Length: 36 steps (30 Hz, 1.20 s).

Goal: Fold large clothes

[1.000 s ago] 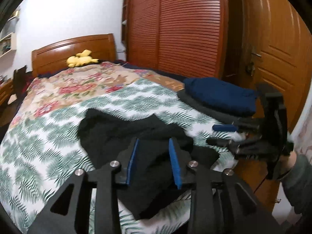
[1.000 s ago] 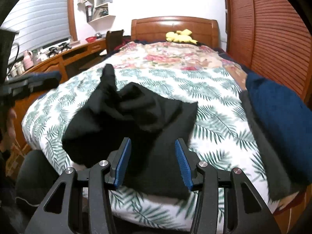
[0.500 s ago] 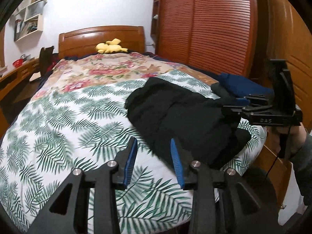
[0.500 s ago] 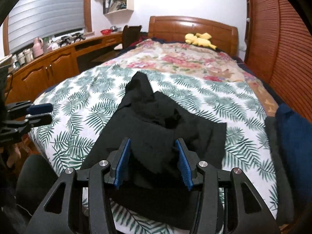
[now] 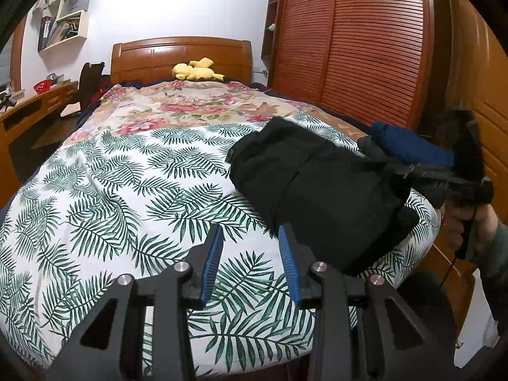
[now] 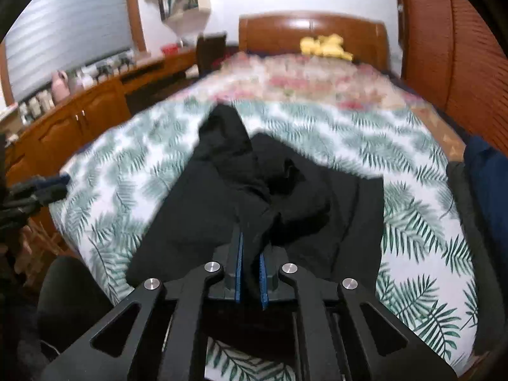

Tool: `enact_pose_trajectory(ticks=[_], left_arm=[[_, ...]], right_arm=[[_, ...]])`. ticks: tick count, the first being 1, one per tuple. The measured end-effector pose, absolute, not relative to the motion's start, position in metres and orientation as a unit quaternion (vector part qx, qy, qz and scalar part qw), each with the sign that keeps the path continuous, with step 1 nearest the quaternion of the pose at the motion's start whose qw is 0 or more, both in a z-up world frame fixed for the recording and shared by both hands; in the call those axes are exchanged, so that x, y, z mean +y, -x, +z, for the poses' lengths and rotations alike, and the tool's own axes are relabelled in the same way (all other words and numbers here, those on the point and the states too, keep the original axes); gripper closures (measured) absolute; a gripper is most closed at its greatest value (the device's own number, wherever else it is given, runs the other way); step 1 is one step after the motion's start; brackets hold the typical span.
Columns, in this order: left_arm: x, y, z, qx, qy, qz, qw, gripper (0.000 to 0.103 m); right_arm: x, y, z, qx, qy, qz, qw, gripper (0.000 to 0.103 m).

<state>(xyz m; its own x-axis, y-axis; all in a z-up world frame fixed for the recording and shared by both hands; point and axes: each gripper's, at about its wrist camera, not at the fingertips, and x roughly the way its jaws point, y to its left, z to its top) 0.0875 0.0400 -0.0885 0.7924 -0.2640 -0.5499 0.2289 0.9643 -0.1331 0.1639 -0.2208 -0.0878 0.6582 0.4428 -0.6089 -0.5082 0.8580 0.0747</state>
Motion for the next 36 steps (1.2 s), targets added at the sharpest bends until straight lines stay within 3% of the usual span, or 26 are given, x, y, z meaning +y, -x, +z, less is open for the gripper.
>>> enact_pose_trajectory(ticks=[4, 10, 13, 18, 22, 25, 27, 29, 36], left_arm=[[0.035, -0.089, -0.088, 0.296, 0.027, -0.134, 0.945, 0.068], [0.021, -0.090, -0.086, 0.293, 0.021, -0.147, 0.944, 0.068], [0.014, -0.090, -0.088, 0.296, 0.022, -0.155, 0.942, 0.068], [0.004, -0.087, -0.093, 0.299, 0.024, -0.165, 0.940, 0.068], [-0.002, -0.087, -0.093, 0.300, 0.023, -0.169, 0.939, 0.068], [-0.003, -0.086, -0.091, 0.297, 0.021, -0.169, 0.939, 0.067], [-0.004, -0.085, -0.090, 0.296, 0.021, -0.170, 0.940, 0.067], [-0.005, -0.084, -0.090, 0.294, 0.021, -0.171, 0.940, 0.067], [-0.009, -0.084, -0.088, 0.286, 0.018, -0.168, 0.943, 0.067]], right_arm=[[-0.238, -0.144, -0.059, 0.266, 0.037, 0.249, 0.930, 0.101], [-0.280, -0.128, -0.049, 0.250, 0.041, 0.189, 0.949, 0.102], [-0.310, -0.128, -0.065, 0.268, 0.035, 0.142, 0.952, 0.102], [-0.356, -0.147, -0.136, 0.362, -0.001, 0.100, 0.927, 0.101], [-0.348, -0.147, -0.138, 0.368, 0.006, 0.099, 0.924, 0.101], [-0.340, -0.145, -0.120, 0.351, 0.019, 0.092, 0.932, 0.094], [-0.338, -0.142, -0.110, 0.341, 0.021, 0.085, 0.936, 0.076], [-0.333, -0.138, -0.101, 0.325, 0.029, 0.086, 0.941, 0.066], [-0.304, -0.133, -0.082, 0.294, 0.033, 0.124, 0.947, 0.060]])
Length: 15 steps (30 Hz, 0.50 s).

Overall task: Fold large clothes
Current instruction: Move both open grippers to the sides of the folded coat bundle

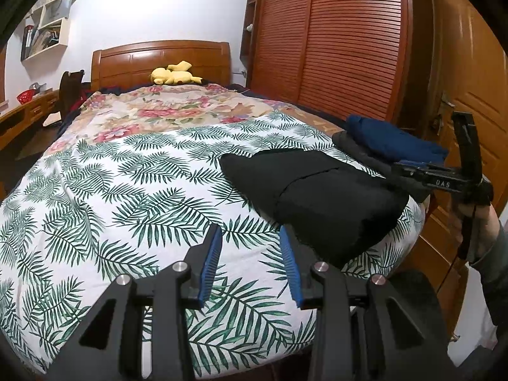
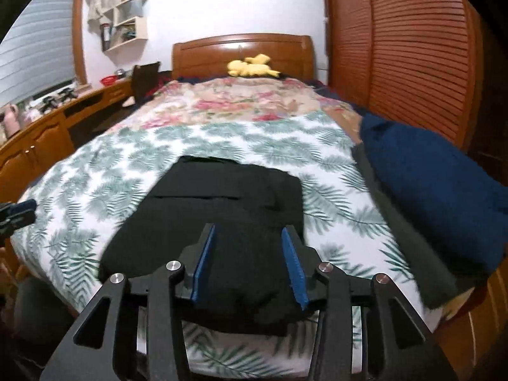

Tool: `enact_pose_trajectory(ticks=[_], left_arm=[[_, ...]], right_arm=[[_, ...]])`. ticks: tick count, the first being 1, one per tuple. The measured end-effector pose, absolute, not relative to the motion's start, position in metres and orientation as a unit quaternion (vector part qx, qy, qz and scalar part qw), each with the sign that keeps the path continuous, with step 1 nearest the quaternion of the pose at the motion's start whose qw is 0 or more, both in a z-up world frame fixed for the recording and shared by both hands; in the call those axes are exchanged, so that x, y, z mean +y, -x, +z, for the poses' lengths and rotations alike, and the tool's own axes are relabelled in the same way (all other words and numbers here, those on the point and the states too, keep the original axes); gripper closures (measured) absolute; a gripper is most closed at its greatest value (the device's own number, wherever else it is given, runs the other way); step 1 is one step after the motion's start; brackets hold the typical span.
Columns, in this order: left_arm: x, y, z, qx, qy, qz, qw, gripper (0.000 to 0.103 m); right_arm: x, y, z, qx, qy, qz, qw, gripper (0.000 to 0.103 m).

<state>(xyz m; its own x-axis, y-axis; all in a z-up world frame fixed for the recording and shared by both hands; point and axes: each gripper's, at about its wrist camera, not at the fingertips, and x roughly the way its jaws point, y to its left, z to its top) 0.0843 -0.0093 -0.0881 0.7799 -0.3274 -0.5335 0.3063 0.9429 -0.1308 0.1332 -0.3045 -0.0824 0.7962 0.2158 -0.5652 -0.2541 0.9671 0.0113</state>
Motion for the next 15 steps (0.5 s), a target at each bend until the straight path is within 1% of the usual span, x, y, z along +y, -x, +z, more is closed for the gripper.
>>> enact_pose_trajectory(ticks=[10, 12, 15], left_arm=[[-0.018, -0.090, -0.092, 0.294, 0.008, -0.171, 0.941, 0.067], [-0.019, -0.091, -0.093, 0.295, 0.006, -0.171, 0.940, 0.067], [-0.019, -0.093, -0.096, 0.298, 0.005, -0.172, 0.939, 0.067]], right_arm=[[-0.232, -0.139, -0.107, 0.327, 0.042, 0.223, 0.917, 0.060], [-0.223, -0.142, -0.117, 0.345, 0.025, 0.251, 0.904, 0.060], [-0.218, -0.143, -0.129, 0.352, 0.034, 0.247, 0.902, 0.060]])
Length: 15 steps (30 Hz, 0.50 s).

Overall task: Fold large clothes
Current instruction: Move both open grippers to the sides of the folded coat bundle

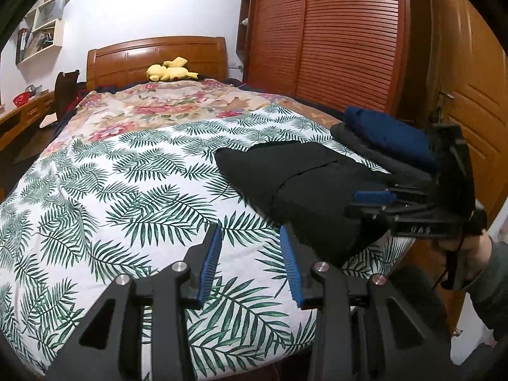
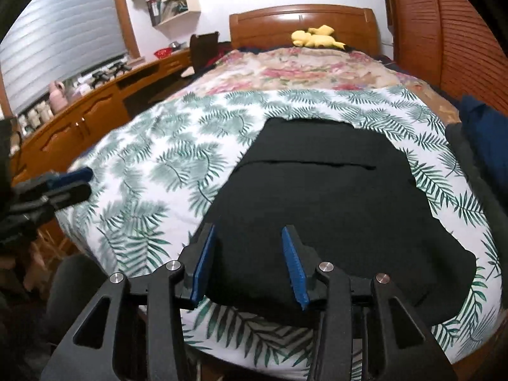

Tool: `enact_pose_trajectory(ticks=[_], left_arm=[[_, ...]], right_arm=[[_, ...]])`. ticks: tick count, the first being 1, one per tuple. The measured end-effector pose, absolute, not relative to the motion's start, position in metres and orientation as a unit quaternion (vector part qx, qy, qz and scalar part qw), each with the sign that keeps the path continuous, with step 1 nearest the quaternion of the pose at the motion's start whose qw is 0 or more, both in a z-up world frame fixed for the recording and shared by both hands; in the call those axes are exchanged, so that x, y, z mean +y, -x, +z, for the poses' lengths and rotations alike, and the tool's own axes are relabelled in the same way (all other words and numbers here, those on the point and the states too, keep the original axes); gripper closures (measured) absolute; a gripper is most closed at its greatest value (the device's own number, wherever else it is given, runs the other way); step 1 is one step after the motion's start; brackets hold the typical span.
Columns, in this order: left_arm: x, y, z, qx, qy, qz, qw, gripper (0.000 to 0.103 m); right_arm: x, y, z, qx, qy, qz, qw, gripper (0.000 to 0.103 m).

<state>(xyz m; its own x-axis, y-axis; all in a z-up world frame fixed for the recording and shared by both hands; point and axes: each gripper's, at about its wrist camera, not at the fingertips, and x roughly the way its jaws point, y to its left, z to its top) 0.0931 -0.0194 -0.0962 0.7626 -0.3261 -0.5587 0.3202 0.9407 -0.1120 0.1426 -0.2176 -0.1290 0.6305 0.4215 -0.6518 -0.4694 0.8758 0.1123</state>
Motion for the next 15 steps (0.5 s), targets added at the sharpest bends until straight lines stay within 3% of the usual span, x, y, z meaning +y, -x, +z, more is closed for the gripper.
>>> enact_pose_trajectory(ticks=[8, 15], left_arm=[[-0.029, -0.121, -0.117, 0.320, 0.002, -0.185, 0.929, 0.066], [-0.048, -0.161, -0.126, 0.332, -0.007, -0.214, 0.919, 0.066]], right_arm=[[-0.212, -0.140, -0.168, 0.367, 0.048, 0.254, 0.894, 0.060], [-0.239, -0.132, -0.149, 0.367, 0.013, 0.248, 0.896, 0.060]])
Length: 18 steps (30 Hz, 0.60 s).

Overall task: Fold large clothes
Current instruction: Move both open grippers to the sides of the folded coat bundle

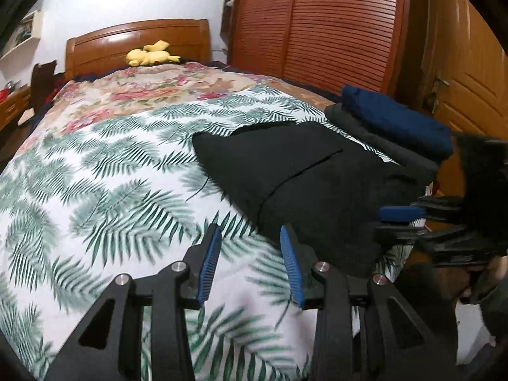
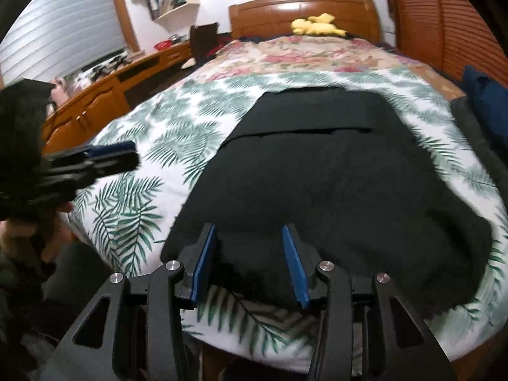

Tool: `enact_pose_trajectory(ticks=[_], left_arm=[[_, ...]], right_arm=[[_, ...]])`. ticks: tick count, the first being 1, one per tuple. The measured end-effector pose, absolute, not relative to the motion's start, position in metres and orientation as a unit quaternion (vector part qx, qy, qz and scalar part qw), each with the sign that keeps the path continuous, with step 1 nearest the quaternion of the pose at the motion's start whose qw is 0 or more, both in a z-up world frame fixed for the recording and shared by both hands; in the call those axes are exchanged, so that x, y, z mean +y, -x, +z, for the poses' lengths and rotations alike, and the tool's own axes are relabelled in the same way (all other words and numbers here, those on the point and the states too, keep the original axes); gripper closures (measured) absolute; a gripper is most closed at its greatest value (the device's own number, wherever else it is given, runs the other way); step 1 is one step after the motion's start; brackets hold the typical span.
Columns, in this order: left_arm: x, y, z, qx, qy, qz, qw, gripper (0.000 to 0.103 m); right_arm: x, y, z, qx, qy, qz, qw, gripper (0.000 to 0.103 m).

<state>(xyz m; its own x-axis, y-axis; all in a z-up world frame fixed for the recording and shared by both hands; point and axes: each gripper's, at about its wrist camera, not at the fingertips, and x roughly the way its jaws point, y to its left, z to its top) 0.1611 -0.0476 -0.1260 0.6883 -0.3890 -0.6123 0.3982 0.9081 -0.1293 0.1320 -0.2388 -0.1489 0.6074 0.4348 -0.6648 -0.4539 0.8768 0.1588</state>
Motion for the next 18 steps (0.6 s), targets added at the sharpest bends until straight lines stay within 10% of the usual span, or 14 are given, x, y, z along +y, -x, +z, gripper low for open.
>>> enact_pose_trajectory(ticks=[18], left_arm=[[-0.095, -0.298, -0.142, 0.346, -0.075, -0.208, 0.912, 0.064]], right_arm=[[-0.343, -0.133, -0.144, 0.362, -0.011, 0.115, 0.925, 0.060]])
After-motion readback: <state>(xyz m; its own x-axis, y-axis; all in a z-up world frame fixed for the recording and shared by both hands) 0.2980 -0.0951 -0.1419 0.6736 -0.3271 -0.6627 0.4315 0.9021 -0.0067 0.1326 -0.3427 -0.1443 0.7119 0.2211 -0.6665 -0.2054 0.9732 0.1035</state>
